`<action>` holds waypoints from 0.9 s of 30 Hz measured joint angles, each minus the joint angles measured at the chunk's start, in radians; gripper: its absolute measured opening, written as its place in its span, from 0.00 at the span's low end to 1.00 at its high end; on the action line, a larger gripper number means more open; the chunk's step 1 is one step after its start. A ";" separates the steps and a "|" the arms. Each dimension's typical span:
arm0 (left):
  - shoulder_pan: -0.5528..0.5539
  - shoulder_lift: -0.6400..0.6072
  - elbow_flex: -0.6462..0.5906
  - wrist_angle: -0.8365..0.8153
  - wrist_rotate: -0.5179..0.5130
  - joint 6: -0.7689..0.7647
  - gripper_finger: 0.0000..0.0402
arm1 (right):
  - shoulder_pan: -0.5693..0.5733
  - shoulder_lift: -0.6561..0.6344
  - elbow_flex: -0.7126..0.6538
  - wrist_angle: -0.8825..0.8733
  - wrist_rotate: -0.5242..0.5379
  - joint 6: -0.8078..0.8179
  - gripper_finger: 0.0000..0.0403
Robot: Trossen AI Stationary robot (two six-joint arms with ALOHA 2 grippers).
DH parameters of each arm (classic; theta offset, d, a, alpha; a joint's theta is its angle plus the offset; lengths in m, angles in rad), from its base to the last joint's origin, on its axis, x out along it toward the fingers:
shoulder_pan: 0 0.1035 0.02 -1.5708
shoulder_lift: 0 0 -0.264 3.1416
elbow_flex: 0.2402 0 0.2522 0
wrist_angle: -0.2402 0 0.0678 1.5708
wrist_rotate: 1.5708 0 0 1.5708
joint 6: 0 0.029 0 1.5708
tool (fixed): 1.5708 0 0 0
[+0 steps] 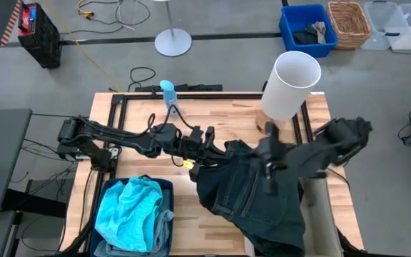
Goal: Sort clothes
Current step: Put the dark blue jeans into the laundry organizer
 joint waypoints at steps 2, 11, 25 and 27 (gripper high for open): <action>0.000 0.000 0.016 -0.003 0.033 0.003 0.00 | -0.002 0.032 -0.001 -0.063 0.000 0.036 0.26; -0.003 0.005 0.048 -0.004 0.060 0.021 0.00 | -0.025 0.095 0.000 -0.065 0.079 0.077 0.60; -0.008 0.005 0.048 0.014 0.086 0.019 0.00 | -0.120 0.143 0.001 -0.064 -0.011 0.104 0.70; -0.008 0.005 0.048 0.021 0.089 0.018 0.00 | -0.124 0.145 0.001 -0.072 -0.025 0.106 0.69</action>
